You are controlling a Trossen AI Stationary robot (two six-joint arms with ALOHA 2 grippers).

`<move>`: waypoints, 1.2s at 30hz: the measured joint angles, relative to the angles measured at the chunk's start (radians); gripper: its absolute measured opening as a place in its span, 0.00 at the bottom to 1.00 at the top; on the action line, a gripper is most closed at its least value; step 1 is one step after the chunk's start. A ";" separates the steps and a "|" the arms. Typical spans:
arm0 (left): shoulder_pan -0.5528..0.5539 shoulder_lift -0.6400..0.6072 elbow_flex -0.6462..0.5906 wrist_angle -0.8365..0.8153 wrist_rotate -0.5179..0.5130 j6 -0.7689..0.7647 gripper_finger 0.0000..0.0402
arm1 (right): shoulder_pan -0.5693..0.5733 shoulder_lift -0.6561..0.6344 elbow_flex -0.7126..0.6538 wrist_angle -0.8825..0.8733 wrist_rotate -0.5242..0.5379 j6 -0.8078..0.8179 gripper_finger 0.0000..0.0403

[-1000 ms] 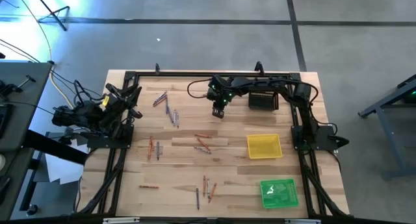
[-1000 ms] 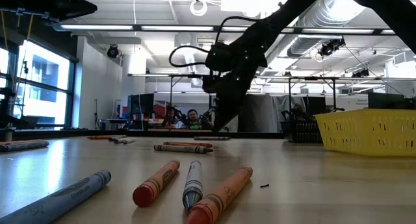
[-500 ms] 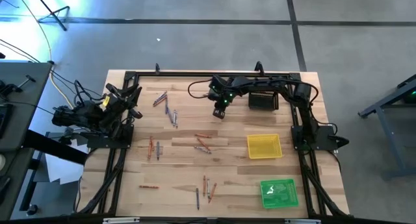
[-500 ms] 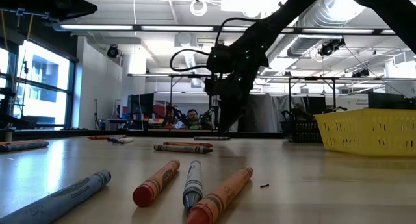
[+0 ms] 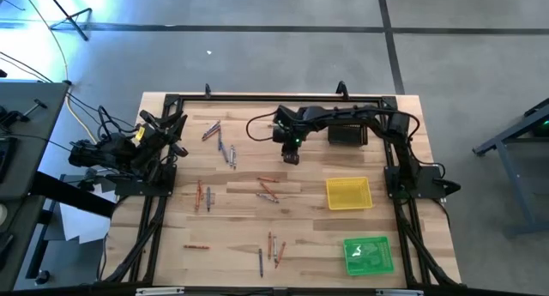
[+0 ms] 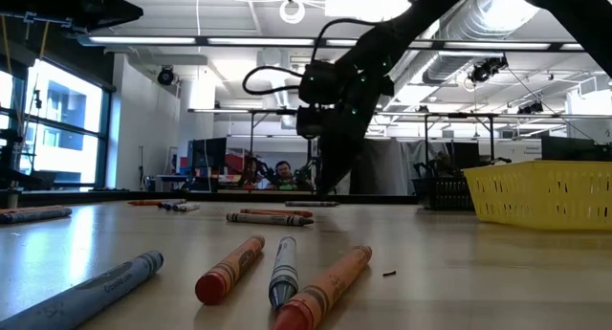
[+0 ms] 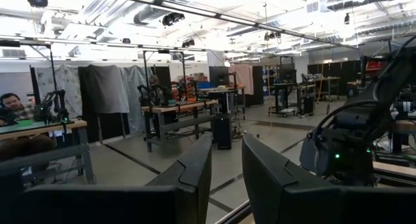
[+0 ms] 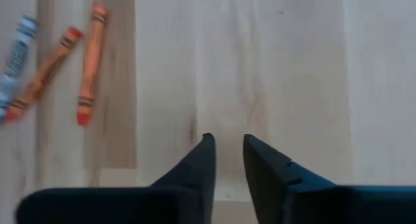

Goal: Sort crayons
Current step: Put the gray crayon into the black basket

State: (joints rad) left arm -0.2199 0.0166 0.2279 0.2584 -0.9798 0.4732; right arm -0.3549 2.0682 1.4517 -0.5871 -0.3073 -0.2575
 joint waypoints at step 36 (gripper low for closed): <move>0.000 0.000 -0.001 0.000 -0.002 0.001 0.18 | -0.136 0.163 0.306 -0.198 0.364 -0.356 0.31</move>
State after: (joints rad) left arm -0.2203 0.0169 0.2272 0.2581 -0.9818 0.4740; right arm -0.4911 2.2311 1.7576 -0.7854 0.0565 -0.6134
